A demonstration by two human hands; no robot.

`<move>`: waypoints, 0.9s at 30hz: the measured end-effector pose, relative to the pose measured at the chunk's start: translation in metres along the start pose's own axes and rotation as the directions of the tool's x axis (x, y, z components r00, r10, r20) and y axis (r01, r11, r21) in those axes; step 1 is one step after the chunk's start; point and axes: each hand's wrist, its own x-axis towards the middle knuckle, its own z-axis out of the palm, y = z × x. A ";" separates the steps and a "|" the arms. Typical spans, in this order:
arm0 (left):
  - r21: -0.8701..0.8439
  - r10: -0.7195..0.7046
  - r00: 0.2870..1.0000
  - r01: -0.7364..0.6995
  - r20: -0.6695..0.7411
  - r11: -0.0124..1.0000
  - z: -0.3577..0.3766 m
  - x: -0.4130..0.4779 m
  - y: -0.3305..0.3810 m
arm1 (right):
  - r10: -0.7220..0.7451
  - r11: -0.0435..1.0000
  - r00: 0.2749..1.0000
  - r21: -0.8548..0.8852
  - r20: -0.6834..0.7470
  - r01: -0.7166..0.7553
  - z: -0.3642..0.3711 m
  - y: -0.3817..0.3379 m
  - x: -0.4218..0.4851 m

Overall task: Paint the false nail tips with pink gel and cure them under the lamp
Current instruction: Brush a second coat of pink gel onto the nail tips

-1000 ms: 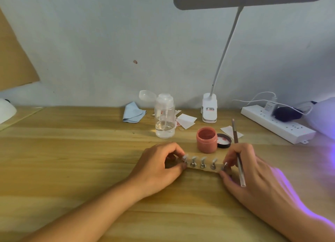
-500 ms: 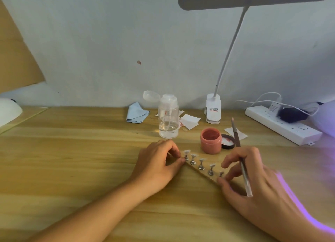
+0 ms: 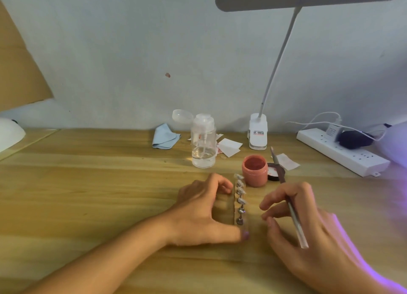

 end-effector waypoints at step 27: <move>0.305 0.166 0.930 -0.062 -0.328 0.950 -0.008 0.009 -0.006 | 0.205 0.961 0.952 0.229 -0.229 -0.153 0.002 0.016 0.008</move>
